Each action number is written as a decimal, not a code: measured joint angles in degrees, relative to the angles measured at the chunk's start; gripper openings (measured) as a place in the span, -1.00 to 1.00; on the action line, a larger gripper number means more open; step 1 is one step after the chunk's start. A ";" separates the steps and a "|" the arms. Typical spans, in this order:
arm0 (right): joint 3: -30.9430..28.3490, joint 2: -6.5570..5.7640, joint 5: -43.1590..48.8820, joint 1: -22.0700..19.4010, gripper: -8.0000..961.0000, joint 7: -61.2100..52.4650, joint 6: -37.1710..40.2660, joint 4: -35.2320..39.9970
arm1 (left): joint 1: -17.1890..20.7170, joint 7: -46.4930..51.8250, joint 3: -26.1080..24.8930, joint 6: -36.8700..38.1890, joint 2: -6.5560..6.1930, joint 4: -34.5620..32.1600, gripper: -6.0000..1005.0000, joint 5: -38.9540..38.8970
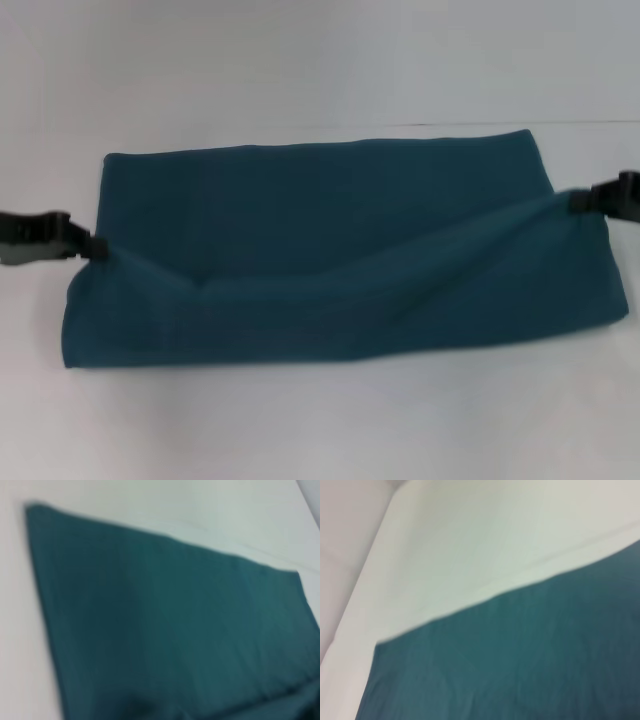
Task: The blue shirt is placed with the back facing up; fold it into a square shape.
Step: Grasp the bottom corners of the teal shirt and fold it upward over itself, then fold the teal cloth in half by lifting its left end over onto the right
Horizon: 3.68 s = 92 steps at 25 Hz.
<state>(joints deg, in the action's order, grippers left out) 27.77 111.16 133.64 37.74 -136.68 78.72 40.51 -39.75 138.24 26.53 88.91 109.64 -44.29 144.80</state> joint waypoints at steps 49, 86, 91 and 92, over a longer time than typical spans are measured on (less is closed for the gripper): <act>14.60 3.05 -2.07 12.52 -0.68 -0.12 -46.28 -11.33 | -6.05 3.80 9.41 -39.41 5.54 2.18 -0.98 0.00; 7.61 -0.66 -28.48 -10.28 0.43 5.88 -1.31 -5.21 | 14.14 4.84 -0.02 -10.88 5.79 1.82 0.45 -33.47; 6.32 -0.51 -29.66 -12.27 0.43 7.77 3.45 -7.69 | 18.31 8.52 -2.74 -5.47 7.49 4.39 0.45 -33.13; 6.31 -0.52 -29.59 -12.34 0.43 8.10 3.55 -8.03 | 18.82 9.44 -2.63 -5.34 7.88 4.59 0.45 -32.83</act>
<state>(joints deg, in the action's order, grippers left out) 34.08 110.64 104.05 25.40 -128.58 82.27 32.48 -20.94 147.68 23.90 83.57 117.52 -39.70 111.98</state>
